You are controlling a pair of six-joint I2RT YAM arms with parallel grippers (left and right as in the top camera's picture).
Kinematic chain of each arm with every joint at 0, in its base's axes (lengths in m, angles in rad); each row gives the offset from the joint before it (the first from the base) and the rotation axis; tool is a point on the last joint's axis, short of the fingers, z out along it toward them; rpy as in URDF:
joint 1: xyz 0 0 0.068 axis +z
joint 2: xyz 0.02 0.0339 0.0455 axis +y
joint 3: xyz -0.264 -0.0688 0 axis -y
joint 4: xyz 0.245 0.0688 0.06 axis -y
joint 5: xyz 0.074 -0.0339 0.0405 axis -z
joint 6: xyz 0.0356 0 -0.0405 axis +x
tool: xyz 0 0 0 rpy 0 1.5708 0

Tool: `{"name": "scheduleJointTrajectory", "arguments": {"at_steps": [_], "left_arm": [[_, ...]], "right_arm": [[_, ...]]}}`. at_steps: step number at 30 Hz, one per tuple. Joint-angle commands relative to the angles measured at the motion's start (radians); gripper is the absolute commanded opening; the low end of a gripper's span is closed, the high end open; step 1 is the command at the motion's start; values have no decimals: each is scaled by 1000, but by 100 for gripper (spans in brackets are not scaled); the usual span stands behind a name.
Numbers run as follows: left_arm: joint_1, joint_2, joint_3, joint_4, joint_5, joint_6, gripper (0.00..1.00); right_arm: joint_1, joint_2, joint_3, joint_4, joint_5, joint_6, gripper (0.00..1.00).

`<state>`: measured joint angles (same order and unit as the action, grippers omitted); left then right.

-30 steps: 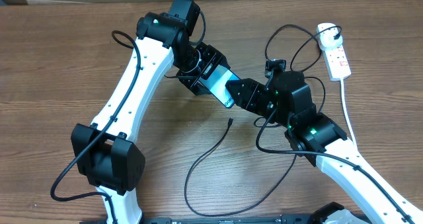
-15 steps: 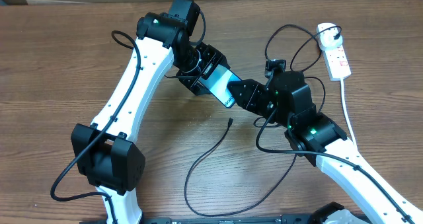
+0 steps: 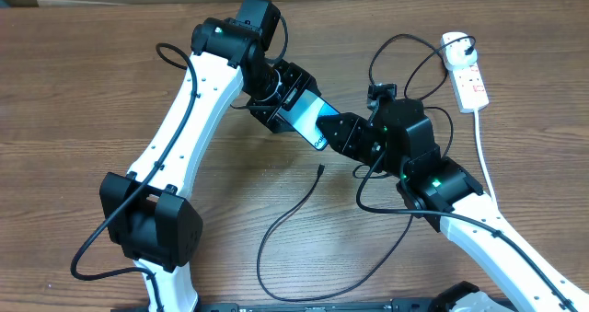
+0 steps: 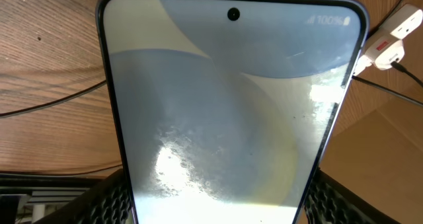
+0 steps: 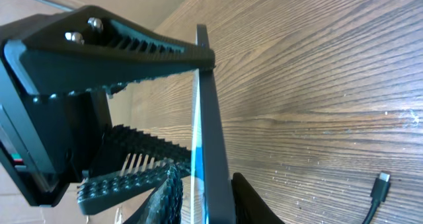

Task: Plug charger to phone and switch on socket
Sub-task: 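Close the right gripper on the phone's edge beside the left gripper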

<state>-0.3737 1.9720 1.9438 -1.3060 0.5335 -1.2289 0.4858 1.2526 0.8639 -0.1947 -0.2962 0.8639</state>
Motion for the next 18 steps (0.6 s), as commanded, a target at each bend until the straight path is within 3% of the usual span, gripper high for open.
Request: {"name": "scheduleJointTrajectory", "arguments": {"at_steps": [1,18], "left_arm": [[-7,-30,23,10,5,-13,71],[-7,-30,23,9,6,-13,72]], "right_arm": [[4,1,14,7,-19,1,22],[4,1,14,6,-20,1,12]]}}
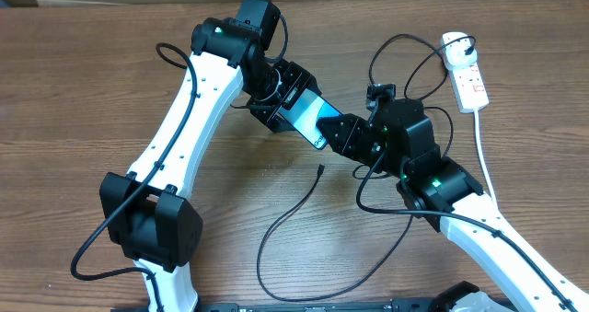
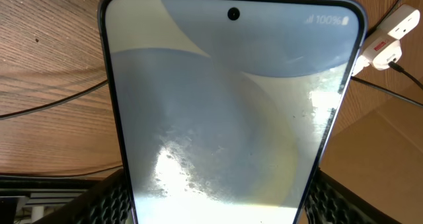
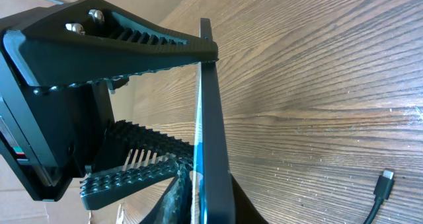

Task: Plug charger to phone and switch on socket

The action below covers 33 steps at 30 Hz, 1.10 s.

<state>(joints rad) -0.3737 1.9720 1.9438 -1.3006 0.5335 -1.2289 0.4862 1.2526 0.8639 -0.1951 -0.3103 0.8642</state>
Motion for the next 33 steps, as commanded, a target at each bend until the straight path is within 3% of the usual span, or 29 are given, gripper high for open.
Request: {"name": "scheduleJointTrajectory", "arguments": {"at_steps": [1,12,13,14,15,19,25,33], "left_arm": [[-7,-30,23,3,6,-13,72],[-7,-30,23,3,6,-6,78],[-7,-30,23,3,6,-5,81],[-7,-30,23,1,6,-5,95],[-7,-30,23,0,5,-5,100],[-4,-30,23,2,0,10,100],[14,-53,23,34,-6,146,96],[69,-238,23,55,-125,317,95]], "right_arm": [[4,1,14,6,-6,1,12],[4,1,14,3,-5,1,4],[4,1,14,3,-5,1,4],[4,1,14,3,-5,1,4],[4,1,14,3,-5,0,4],[3,1,14,3,-5,0,4],[3,1,14,2,5,0,4],[3,1,14,-2,56,14,4]]}}
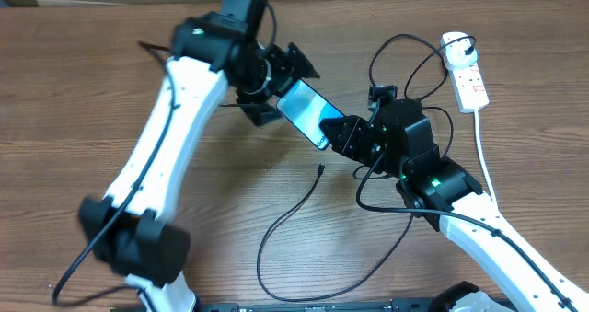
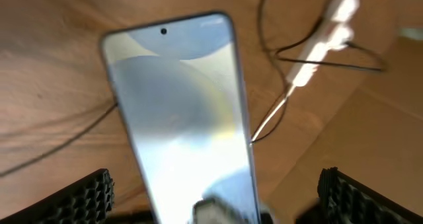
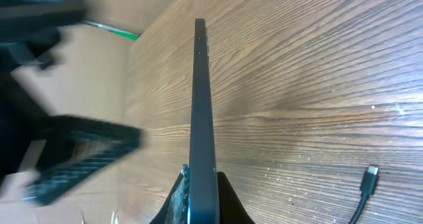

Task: Plug charger to phone and switch on socket

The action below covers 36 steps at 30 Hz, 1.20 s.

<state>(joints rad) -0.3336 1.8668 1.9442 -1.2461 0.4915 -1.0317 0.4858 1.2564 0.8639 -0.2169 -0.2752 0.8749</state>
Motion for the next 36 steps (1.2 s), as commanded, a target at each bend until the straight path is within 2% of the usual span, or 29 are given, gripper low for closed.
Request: {"name": "scheduleJointTrajectory", "arguments": {"at_steps": [1,3,7,9,18,22,28,32,36], "left_arm": [[36,-168,22,-7,-109,147,95],[43,-232,22,-42,-177,182,93],[43,-373,22,-186,-415,179,93],[43,-444,22,-259,-486,179,93],[43,-707,2,-443,-597,171,93],[43,-827,-121,-442,-596,146,94],[43,-989,-441,-295,-583,63,100],[43,-1011,-614,-115,-470,22,100],[43,-976,-741,107,-341,-59,100]], "right_arm": [[3,-3,14,19,21,11,4],[1,-3,14,21,21,13,4],[-13,-3,14,21,21,13,4],[-21,-3,14,14,20,12,4],[-25,-3,14,0,11,12,4],[-25,-3,14,10,-8,16,4],[-25,-3,14,41,-75,142,4],[-25,-3,14,66,-132,188,4],[-25,-3,14,71,-174,327,4]]}}
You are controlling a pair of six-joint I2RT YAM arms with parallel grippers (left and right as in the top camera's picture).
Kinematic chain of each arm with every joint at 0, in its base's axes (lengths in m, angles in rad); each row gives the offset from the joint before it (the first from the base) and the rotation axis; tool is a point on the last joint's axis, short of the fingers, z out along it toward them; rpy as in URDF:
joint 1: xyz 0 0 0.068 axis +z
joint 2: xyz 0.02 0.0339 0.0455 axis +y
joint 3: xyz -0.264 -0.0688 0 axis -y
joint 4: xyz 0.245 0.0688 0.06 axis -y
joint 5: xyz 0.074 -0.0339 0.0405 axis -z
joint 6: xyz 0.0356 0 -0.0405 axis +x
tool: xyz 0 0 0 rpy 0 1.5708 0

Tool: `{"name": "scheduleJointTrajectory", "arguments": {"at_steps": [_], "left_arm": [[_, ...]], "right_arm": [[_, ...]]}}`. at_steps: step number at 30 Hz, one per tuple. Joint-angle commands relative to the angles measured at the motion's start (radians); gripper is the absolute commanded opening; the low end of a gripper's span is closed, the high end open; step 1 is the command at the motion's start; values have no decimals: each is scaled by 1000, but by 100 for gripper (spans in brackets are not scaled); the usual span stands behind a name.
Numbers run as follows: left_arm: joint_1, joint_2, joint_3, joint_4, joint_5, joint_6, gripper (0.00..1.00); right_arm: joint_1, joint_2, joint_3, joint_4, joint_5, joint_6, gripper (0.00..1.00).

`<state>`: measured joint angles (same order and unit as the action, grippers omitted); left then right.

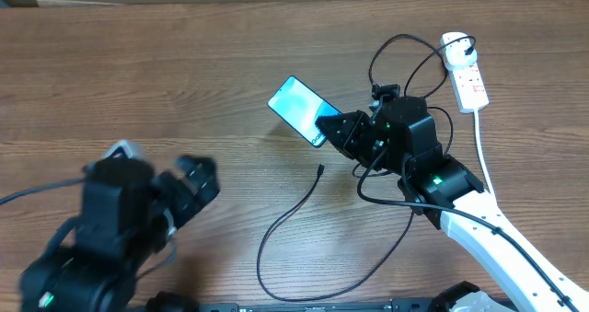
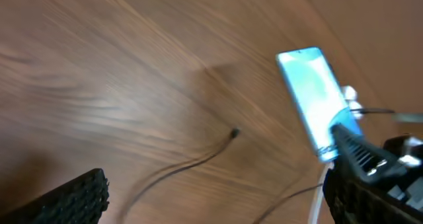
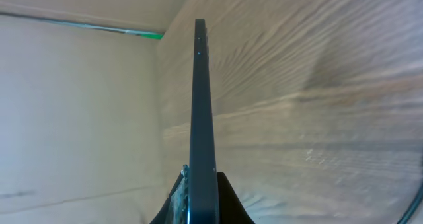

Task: Plug charger to phone and switch on socket

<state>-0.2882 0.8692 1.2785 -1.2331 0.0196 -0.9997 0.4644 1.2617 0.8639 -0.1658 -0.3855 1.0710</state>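
Observation:
The phone, screen lit and facing up, hangs above the table with my right gripper shut on its lower end. In the right wrist view the phone stands edge-on between the jaws of that gripper. The black charger cable lies loose on the table, its plug tip just below the phone. My left gripper is blurred at the near left, open and holding nothing. The left wrist view shows the phone and the plug tip far ahead.
A white power strip lies at the far right with a black plug in it and cables looping toward my right arm. Cardboard walls border the wooden table at the back.
My left arm has moved from beside the phone to the near-left corner of the table. The right gripper still holds the phone in about the same place.
At first both grippers were on the phone, the left on its upper part and the right on its lower end. Later the left gripper stood open just off the phone, which stayed in the right. Now the left arm is far away.

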Motion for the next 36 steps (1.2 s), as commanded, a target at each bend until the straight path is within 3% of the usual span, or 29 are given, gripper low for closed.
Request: {"name": "scheduleJointTrajectory", "arguments": {"at_steps": [1,7,13,20,24,33,36], "left_arm": [[-2,39,-97,142,164,-104,100],[-2,164,-123,294,262,-135,100],[-2,287,-123,357,335,-230,88],[-2,414,-123,544,563,-311,74],[-2,463,-123,662,659,-318,75],[-2,497,-123,691,680,-393,69],[-1,498,-123,691,676,-393,63]], "right_arm": [[-4,-8,14,19,-75,175,4],[-4,-8,14,19,-95,296,4],[-4,-8,14,39,-111,403,4],[-4,-8,14,75,-146,528,4],[-4,-8,14,94,-167,573,4],[-4,-8,14,94,-168,590,4],[-4,-8,14,95,-168,610,4]]}}
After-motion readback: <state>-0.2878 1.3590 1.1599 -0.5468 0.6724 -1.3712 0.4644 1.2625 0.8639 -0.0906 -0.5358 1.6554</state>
